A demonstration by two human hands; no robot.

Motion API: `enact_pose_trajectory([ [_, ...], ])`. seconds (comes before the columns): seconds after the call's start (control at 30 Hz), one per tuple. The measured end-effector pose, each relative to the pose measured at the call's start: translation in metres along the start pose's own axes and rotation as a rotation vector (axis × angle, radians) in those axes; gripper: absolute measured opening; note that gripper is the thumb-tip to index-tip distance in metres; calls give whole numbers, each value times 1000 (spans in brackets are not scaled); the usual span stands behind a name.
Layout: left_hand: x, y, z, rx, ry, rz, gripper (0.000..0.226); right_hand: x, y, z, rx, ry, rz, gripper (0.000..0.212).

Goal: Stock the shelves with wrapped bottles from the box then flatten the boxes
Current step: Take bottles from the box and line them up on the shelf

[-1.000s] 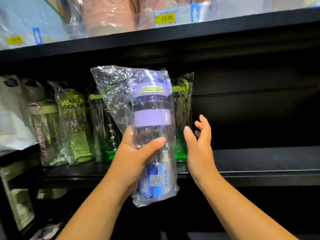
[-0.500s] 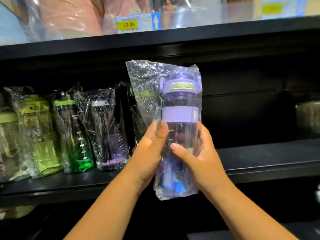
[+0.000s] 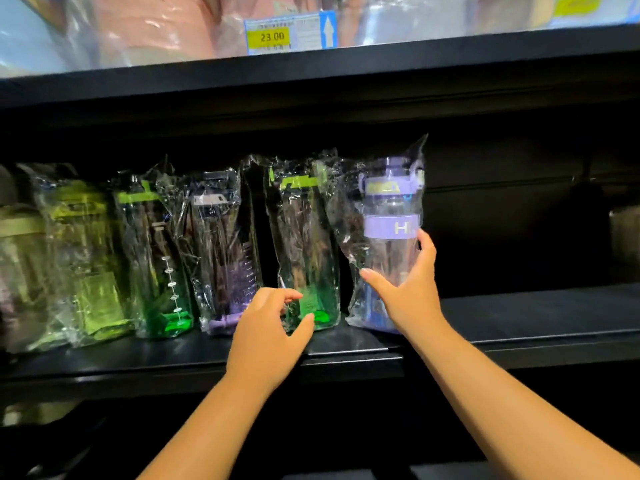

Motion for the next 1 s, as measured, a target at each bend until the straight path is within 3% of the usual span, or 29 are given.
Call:
enact_pose_trajectory([
  [0.4, 9, 0, -2, -37, 152, -70, 45, 20, 11, 3, 66, -102, -46, 111],
  [0.67, 11, 17, -6, -299, -32, -99, 95, 20, 12, 8, 50, -107, -49, 108],
  [0.8, 18, 27, 8, -318, -30, -63, 103, 18, 11, 6, 51, -101, -53, 108],
  [1.0, 27, 46, 13, -491, -172, -25, 113, 15, 8, 5, 38, -85, -43, 108],
])
Point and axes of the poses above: each hand's wrist, its own y-axis towards the middle knuckle, its own x-axis out of the palm, z = x × y, the point moved 3 cm from there along y, towards the middle knuckle, and after that the axes turned 9 degrees about -z, right-handed, at the moved point
